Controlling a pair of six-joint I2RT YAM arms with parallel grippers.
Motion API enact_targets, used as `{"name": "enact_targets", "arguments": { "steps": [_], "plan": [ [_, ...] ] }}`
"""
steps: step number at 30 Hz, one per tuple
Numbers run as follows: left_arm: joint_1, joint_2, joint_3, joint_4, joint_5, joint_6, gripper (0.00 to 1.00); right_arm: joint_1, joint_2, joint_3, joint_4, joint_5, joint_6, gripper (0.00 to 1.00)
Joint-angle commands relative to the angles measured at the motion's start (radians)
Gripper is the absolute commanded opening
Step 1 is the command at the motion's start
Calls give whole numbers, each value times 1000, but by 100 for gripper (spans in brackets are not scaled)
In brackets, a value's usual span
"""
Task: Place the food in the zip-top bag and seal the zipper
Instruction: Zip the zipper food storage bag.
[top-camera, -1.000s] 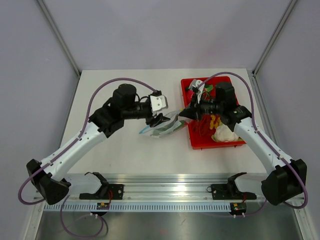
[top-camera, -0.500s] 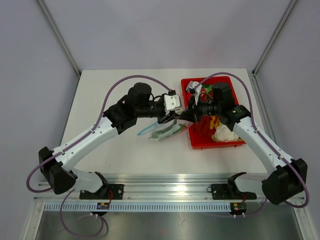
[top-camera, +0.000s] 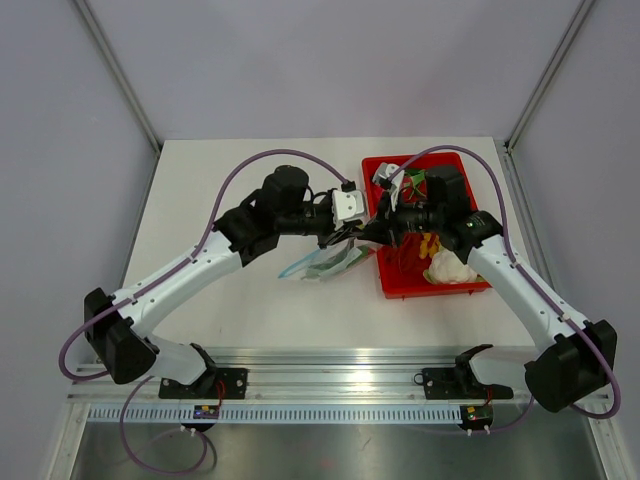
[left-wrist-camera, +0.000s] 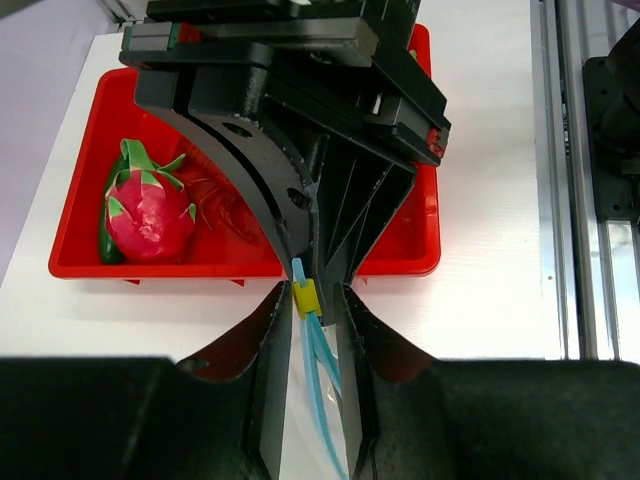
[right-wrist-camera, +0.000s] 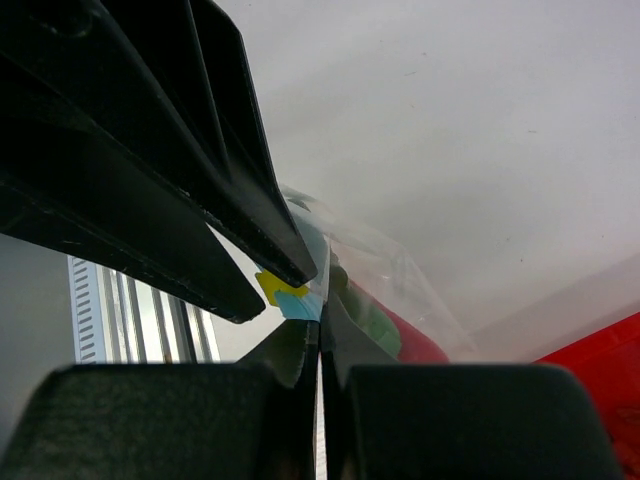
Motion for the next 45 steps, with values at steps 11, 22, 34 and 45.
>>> {"name": "enact_targets", "arguments": {
  "steps": [11, 22, 34, 45],
  "plan": [
    [-3, 25, 23, 45, 7, -41, 36, 9, -60, 3, 75, -5, 9, 0],
    [-1, 6, 3, 88, -12, -64, 33, 9, -63, 0, 41, -2, -13, 0],
    [12, -20, -12, 95, 4, -80, 16, 9, -61, 0, 32, -8, -13, 0],
    [19, -32, -18, 102, 11, -103, 20, 9, -66, -5, 18, -5, -21, 0]
  ]
}}
